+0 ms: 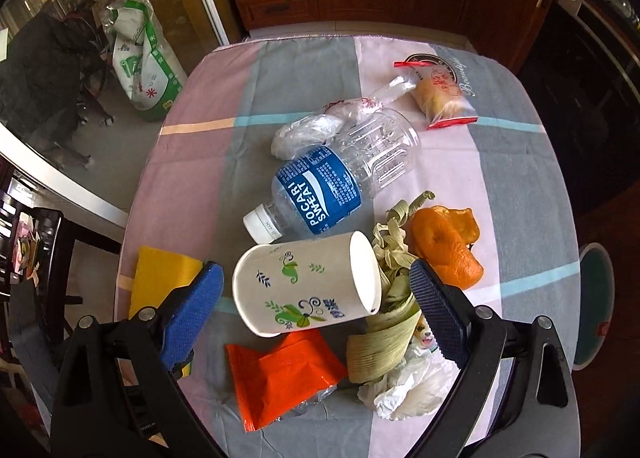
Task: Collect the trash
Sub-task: 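Grasp the yellow sponge with the left tool while the right tool grasps the paper cup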
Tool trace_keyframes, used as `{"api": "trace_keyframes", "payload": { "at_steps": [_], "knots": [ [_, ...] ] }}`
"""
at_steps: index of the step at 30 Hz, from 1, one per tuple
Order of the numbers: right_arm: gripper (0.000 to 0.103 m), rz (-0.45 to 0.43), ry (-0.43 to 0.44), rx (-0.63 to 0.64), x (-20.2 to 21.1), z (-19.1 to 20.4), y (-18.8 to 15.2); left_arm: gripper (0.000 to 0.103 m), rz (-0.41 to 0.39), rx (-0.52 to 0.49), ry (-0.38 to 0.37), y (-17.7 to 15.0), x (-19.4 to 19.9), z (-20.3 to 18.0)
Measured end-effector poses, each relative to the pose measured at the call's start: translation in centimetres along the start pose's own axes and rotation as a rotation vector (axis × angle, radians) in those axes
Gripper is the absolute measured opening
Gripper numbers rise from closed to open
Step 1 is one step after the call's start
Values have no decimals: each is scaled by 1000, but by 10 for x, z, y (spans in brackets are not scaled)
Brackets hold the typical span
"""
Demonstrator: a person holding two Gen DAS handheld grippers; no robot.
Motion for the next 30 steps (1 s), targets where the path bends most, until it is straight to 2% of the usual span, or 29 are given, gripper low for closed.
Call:
{"api": "trace_keyframes", "payload": {
  "at_steps": [2,3,4,6,11,15,20,22,25,30],
  "knots": [
    [74,-16,-45,52,-7,3,9,73,1,5,-22,-1,2,-5],
    [52,5,-43,62,-13,5,11,73,1,10,-42,-2,3,-7],
    [34,39,-23,56,-20,6,10,73,-1,13,-59,-3,4,-10],
    [30,74,-13,50,-27,5,6,73,-4,10,-78,-4,7,-18],
    [32,137,39,28,-23,2,-23,73,1,-22,-82,-9,6,-33],
    [40,171,72,19,-15,-3,-47,73,8,-10,-69,-11,3,-32],
    [61,193,101,16,-6,-4,-69,73,5,-4,-37,-13,2,-28],
    [74,199,118,12,-2,-1,-73,73,3,10,-34,-14,4,-24],
    [79,187,121,41,0,9,-74,73,-14,17,-32,-16,11,-22],
    [79,193,106,59,-9,26,-78,73,-31,38,-13,-19,21,-14]
  ]
}}
Point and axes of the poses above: each gripper's, at about its wrist camera, not at the fingertips, and x roughly against the way its jaws point, z to its left, y to its top, the point moved 4 cm from there along -x, roughly the way its jaws point, and after that the axes turned 4 degrees about -x, right-handed, at the moved point
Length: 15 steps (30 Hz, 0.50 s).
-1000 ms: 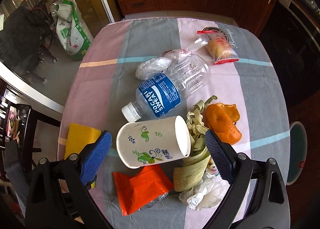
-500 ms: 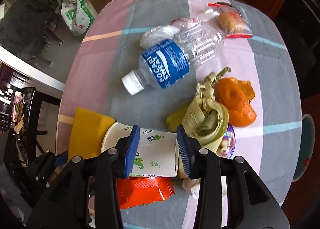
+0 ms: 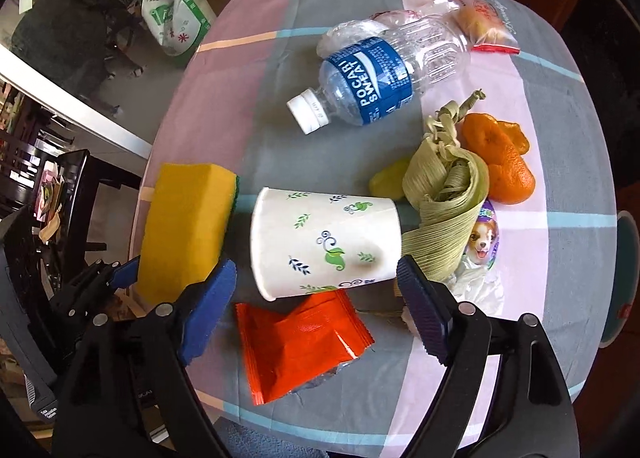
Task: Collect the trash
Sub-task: 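Grasp the yellow sponge with the left tool while the right tool grasps the paper cup, then carry the sponge and cup over the teal bin and open both tools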
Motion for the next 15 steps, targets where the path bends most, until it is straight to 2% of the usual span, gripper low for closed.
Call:
{"api": "trace_keyframes", "payload": {
  "at_steps": [1,5,8,9,15],
  "knots": [
    [83,0,-25,13,-3,3,-1,73,0,6,1,-1,1,3],
    [85,-25,-126,26,-15,-4,3,73,8,6,8,-1,1,5],
    [85,-39,-104,4,-17,-13,3,73,13,-5,3,-2,0,1],
    [77,-56,-104,1,-13,-15,3,73,13,-6,2,-2,0,0],
    [77,-139,-100,11,16,-22,-1,73,0,-11,-1,1,2,-6]
  ]
}}
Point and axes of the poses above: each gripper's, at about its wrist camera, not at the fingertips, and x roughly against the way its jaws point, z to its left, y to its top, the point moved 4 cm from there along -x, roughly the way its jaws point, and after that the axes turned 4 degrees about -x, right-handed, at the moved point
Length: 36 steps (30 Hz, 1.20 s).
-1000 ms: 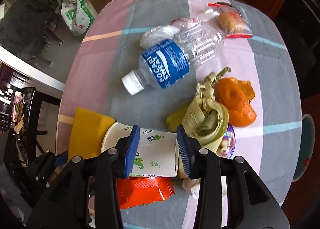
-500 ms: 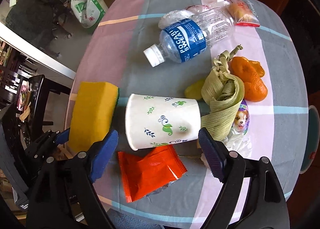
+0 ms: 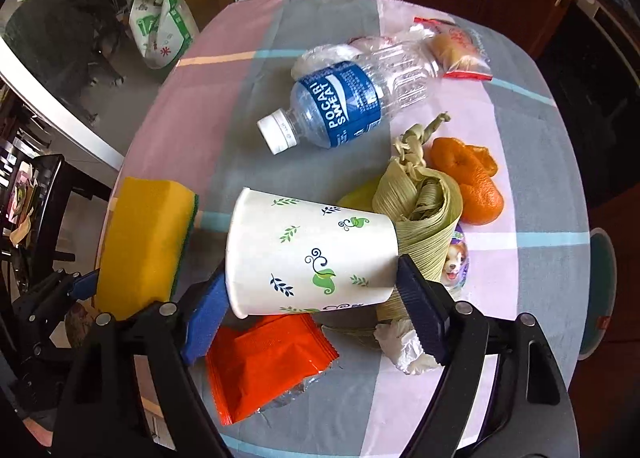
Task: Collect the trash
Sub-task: 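Carry the sponge and cup over the teal bin and open both tools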
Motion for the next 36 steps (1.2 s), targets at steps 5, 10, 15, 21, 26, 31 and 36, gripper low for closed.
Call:
{"api": "trace_keyframes", "payload": {
  "at_steps": [5,10,15,21,26,31,36],
  "knots": [
    [77,5,65,-54,14,-17,-6,73,-10,-12,-10,3,2,-11],
    [77,-24,140,-106,32,-30,-3,73,-43,-49,-15,7,14,-32],
    [77,-77,187,-129,55,-41,0,73,-80,-82,-6,12,30,-50],
    [77,-142,221,-151,84,-67,-1,73,-123,-131,1,18,46,-86],
    [77,-193,243,-200,104,-105,-7,73,-136,-190,-9,24,47,-126],
    [77,-232,260,-283,118,-157,-18,73,-116,-270,-41,30,37,-177],
    [77,-271,260,-392,127,-224,-35,73,-84,-361,-60,40,19,-237]
  ]
}}
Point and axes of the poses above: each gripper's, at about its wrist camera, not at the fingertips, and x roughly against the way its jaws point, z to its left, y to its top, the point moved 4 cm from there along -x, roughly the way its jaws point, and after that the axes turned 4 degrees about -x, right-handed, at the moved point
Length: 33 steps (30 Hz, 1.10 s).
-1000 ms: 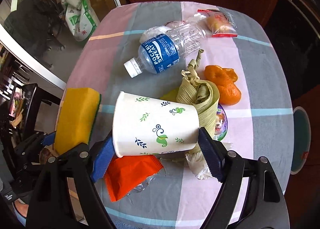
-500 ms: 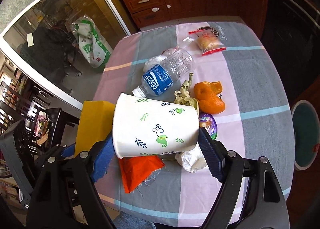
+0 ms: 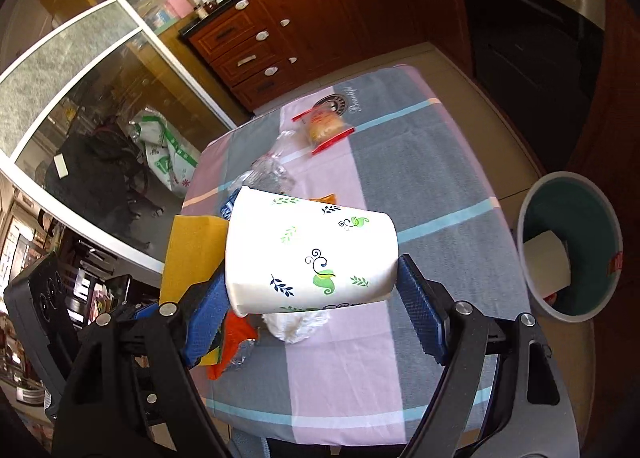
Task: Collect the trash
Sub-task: 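Carry the sponge and cup over the teal bin and open both tools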
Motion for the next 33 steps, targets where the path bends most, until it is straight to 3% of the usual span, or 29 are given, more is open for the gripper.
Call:
{"api": "trace_keyframes", "payload": {
  "at_steps": [9,16,24,33],
  "knots": [
    [77,-97,-89,-222,46,-148,14,73,101,-171,-37,41,-65,-102],
    [77,-105,-179,-363,61,-245,9,73,194,-302,-89,55,-132,-183],
    [77,-77,-228,-454,59,-306,1,74,307,-379,-113,55,-201,-241],
    [77,-16,-251,-500,35,-331,-2,83,361,-360,-92,57,-237,-239]
  ]
}}
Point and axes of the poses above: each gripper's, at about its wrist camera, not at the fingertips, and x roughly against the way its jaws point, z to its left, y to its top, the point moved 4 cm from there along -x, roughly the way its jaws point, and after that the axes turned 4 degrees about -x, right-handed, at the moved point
